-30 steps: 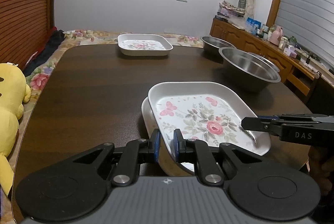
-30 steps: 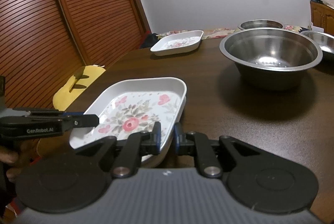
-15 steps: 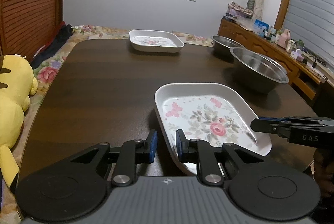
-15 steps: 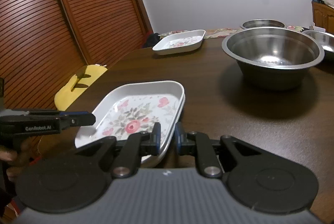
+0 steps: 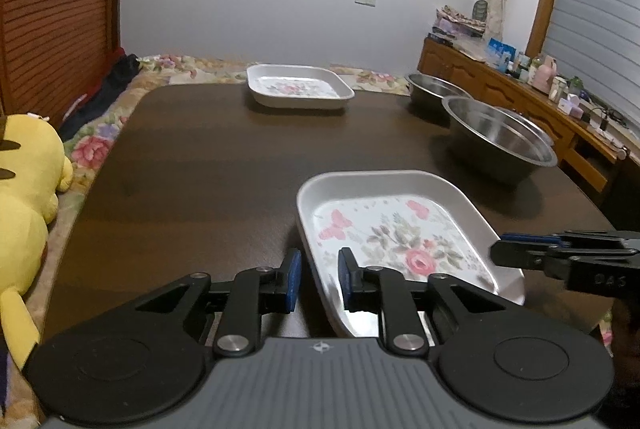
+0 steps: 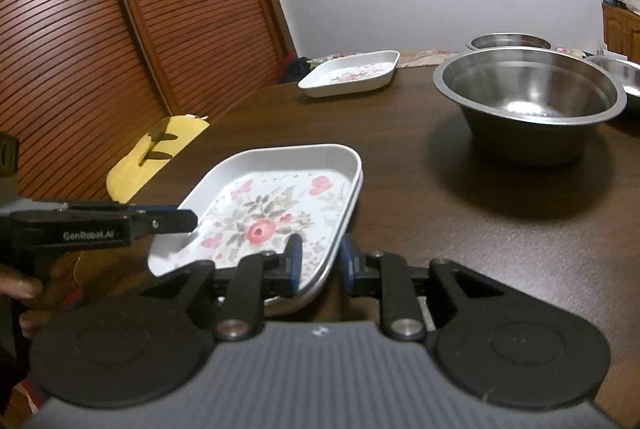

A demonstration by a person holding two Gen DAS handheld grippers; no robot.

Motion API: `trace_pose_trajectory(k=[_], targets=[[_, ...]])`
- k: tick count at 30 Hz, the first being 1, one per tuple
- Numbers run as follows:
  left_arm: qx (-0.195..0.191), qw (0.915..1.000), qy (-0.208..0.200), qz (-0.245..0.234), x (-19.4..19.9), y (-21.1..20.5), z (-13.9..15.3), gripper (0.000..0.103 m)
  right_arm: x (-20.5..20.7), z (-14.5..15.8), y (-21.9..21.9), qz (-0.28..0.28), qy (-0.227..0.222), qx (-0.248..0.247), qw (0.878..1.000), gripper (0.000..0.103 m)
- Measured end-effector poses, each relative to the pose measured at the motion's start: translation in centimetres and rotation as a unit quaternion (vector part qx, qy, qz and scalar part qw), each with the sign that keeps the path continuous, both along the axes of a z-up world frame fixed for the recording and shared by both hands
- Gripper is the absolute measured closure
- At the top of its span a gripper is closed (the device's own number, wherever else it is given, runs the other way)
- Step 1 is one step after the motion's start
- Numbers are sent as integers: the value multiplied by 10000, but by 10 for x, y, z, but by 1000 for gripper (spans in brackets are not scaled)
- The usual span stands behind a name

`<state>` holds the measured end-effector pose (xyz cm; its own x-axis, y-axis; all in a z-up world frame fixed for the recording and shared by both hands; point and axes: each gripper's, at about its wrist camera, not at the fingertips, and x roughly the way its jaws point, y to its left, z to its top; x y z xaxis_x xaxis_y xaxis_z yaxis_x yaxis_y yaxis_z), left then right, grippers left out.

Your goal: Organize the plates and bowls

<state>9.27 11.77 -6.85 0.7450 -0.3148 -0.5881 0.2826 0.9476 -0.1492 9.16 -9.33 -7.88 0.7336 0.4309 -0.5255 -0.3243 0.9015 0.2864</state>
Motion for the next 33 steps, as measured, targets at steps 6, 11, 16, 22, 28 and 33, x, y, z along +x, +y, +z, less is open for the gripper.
trace_pose_trajectory(k=[6, 11, 16, 22, 28, 33], targets=[[107, 9997, -199, 21, 16, 5, 15, 75, 4, 13, -9, -48, -94, 104, 9999, 80], [251, 9991, -336, 48, 48, 7, 32, 74, 19, 44, -18, 28, -433, -158, 9989, 80], [356, 9983, -462, 63, 89, 8, 47, 66, 57, 79, -27, 143, -643, -387, 9971, 79], [188, 9991, -357, 156, 148, 14, 53, 60, 112, 95, -31, 399, -375, -261, 9982, 53], [282, 9993, -203, 111, 201, 10, 51, 60, 164, 93, -11, 651, -89, -635, 9958, 53], [418, 9991, -49, 43, 241, 8, 37, 60, 210, 88, -3, 756, 268, -636, 9947, 53]])
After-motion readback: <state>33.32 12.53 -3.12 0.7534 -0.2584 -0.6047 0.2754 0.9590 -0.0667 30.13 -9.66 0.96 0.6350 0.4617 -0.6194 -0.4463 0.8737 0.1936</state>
